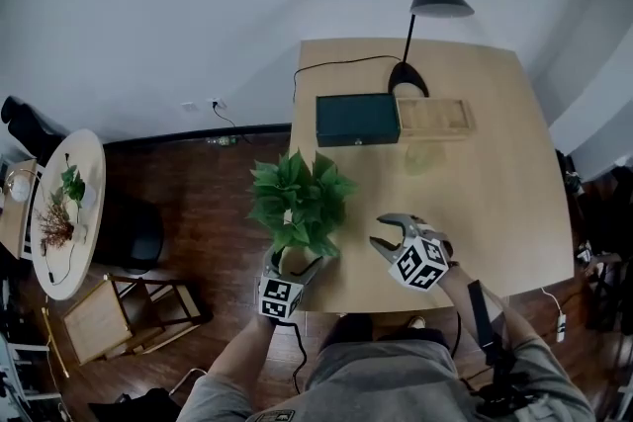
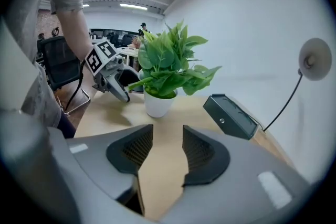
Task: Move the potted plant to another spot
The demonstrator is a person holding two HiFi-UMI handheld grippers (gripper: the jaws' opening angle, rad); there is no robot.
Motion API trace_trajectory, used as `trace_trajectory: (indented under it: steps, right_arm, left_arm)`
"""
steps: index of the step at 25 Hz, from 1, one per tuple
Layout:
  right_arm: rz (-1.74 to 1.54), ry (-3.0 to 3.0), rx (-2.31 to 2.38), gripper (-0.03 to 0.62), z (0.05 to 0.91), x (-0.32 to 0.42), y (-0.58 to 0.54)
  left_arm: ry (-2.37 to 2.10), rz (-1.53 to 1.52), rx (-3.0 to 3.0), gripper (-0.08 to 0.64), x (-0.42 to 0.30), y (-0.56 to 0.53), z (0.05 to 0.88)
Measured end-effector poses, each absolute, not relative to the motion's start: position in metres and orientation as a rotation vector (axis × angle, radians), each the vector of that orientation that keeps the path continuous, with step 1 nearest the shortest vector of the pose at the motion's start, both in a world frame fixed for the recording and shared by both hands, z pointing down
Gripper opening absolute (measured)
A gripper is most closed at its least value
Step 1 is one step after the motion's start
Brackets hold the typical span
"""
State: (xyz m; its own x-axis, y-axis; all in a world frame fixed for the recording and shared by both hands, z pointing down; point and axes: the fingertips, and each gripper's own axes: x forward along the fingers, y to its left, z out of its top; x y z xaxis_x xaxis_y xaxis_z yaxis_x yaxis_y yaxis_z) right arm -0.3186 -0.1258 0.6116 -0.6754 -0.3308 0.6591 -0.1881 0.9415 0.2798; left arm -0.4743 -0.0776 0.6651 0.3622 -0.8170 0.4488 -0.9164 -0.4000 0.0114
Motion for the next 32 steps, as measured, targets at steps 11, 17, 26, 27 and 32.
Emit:
trace_trajectory:
  steps: [11, 17, 26, 27, 32]
  right_arm:
    - [-0.306, -2.391, 0.388, 0.16, 0.577, -0.21, -0.075]
    - [-0.325, -2.399, 0.398, 0.147, 0.57, -0.135, -0.039]
    - [-0.304, -2.387, 0.46, 0.127, 0.568, -0.071, -0.005]
    - [-0.299, -2.383, 0.475, 0.124, 0.568, -0.068, -0.003]
    - [-0.183, -2.402, 0.583, 0.093, 0.566, -0.064, 0.009]
  left_arm:
    - [-1.625, 0.341, 2.402, 0.252, -0.331, -0.02, 0.606]
    - [-1.613, 0.294, 2.477, 0.137, -0.242, 0.006, 0.578]
    - [-1.555, 0.301, 2.548, 0.0, -0.171, 0.028, 0.555]
    - [-1.541, 0.308, 2.556, 0.0, -0.168, 0.029, 0.555]
    - [-1.472, 0.356, 2.6, 0.0, -0.165, 0.031, 0.559]
